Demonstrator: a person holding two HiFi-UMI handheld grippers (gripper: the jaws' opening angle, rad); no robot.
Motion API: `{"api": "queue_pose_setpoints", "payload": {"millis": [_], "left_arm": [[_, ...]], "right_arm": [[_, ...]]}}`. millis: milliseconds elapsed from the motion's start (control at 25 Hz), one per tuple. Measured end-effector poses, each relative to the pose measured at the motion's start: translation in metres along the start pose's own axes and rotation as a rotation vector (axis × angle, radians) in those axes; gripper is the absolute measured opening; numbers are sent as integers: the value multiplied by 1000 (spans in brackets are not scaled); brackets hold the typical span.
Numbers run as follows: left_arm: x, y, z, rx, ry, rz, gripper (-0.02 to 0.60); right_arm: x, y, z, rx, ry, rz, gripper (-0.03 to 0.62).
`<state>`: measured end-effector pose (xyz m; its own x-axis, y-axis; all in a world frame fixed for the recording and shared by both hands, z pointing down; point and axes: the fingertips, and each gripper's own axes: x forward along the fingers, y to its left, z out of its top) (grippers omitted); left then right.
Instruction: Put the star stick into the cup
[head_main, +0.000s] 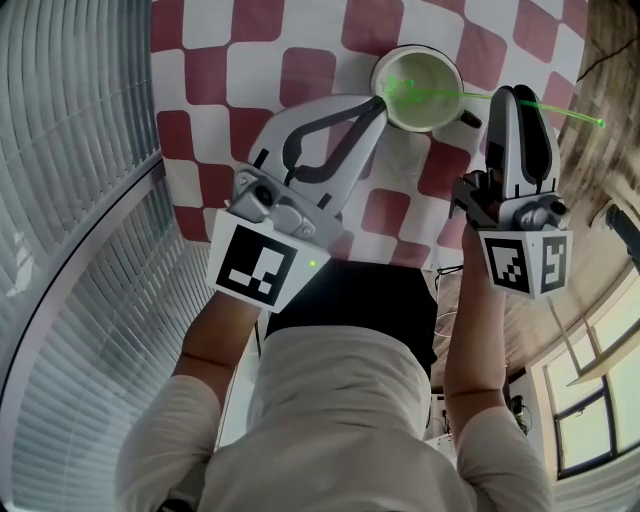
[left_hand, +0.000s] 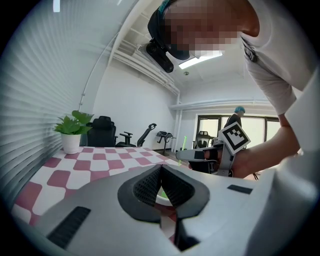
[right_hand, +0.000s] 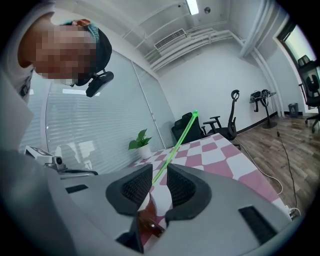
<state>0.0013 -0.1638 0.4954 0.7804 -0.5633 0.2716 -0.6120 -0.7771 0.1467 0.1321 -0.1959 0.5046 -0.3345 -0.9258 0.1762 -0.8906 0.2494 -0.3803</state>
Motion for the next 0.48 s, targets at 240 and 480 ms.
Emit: {"api": "queue_pose_setpoints", "payload": {"millis": [240,480], "left_arm": [[-1,1,-4,-3,6,9,32],[-2,-1,-2,-8,6,17,32]], "right_arm": [[1,-3,-6,2,17,2,101],[2,-5,-8,22,40,15,152]]}}
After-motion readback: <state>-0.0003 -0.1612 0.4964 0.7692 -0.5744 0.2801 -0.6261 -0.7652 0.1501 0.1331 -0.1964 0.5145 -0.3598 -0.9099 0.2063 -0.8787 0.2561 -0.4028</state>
